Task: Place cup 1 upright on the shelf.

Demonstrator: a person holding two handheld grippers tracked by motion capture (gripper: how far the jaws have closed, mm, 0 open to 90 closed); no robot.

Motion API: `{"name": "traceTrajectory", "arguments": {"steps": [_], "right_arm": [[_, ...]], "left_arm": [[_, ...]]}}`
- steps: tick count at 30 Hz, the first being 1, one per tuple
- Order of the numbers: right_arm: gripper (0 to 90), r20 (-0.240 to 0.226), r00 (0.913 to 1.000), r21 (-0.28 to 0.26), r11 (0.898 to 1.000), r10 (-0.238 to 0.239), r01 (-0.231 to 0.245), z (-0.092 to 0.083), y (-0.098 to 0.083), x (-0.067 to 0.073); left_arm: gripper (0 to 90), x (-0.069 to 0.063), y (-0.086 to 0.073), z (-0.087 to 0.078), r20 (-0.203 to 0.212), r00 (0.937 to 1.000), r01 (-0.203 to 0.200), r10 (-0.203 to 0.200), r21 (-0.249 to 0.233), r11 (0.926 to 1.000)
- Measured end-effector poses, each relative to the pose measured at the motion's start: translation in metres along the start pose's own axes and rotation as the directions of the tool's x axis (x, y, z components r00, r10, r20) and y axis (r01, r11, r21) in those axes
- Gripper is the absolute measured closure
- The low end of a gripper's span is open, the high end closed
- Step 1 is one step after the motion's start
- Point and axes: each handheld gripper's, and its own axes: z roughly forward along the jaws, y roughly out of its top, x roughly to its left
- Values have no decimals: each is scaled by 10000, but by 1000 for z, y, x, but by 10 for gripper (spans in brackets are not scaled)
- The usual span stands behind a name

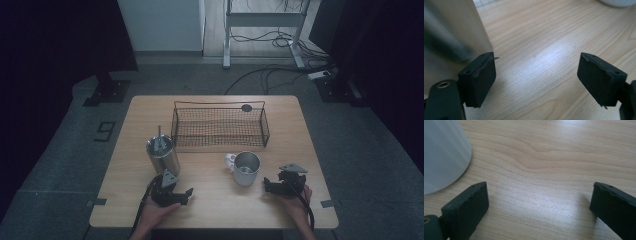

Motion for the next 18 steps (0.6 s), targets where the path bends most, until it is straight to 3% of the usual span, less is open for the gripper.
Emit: {"name": "traceTrajectory", "arguments": {"steps": [8,18], "right_arm": [[12,-16,10000,7,10000,-13,13,0,0,-1],[11,-21,10000,17,10000,-23,23,0,0,-1]], "left_arm": [[157,4,9,-26,426,9991,-22,43,-488,9988],[156,9,15,-46,443,9990,30,17,-1041,9946]]}}
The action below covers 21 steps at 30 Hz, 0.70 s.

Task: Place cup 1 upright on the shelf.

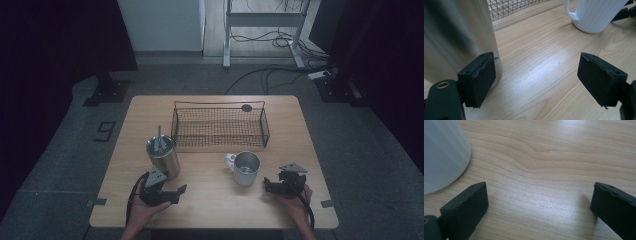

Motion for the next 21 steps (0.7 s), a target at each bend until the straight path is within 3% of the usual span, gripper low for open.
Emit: {"name": "traceTrajectory", "arguments": {"steps": [10,17,21], "right_arm": [[11,0,10000,-1,10000,1,-1,0,0,0],[11,1,10000,1,10000,10,-10,0,0,0],[11,1,10000,1,10000,11,-11,0,0,0]], "left_arm": [[149,3,5,-16,-160,9998,84,-90,-377,9993],[138,7,7,-28,-656,9978,-50,10,-620,9981],[126,10,8,-33,-723,9974,-9,-40,-677,9977]]}}
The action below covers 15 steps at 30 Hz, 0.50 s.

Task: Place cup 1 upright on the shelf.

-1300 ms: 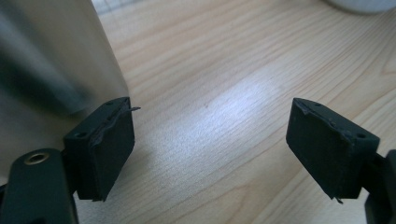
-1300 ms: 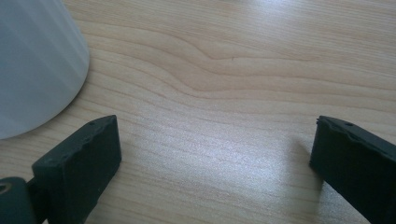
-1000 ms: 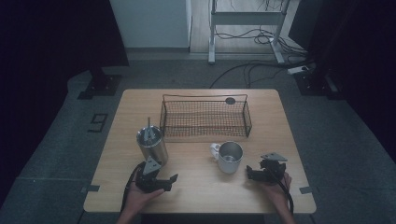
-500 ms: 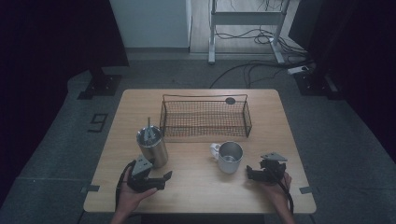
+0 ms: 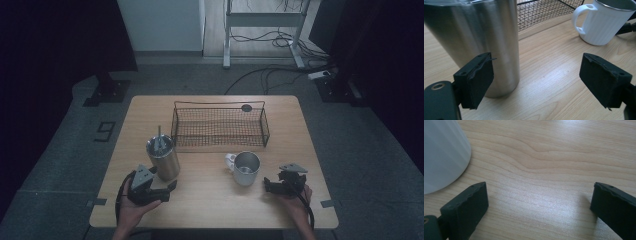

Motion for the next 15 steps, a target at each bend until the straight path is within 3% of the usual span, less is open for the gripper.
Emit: {"name": "traceTrajectory", "arguments": {"steps": [15], "right_arm": [[10,27,10000,-1,10000,21,-21,0,0,0]], "left_arm": [[106,13,-5,-15,-387,9984,408,-413,-129,9991]]}}
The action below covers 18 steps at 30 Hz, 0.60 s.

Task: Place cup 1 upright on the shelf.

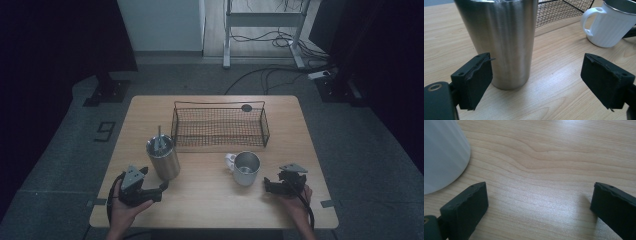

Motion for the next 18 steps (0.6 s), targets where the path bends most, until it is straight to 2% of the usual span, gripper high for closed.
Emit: {"name": "traceTrajectory", "arguments": {"steps": [14,18], "right_arm": [[11,10,10000,-8,10000,-2,2,0,0,0],[11,32,10000,-8,10000,15,-15,0,0,0]], "left_arm": [[61,16,0,-7,-222,9989,407,-409,-119,9991],[11,22,-2,-5,-38,9983,584,-585,-92,9982]]}}
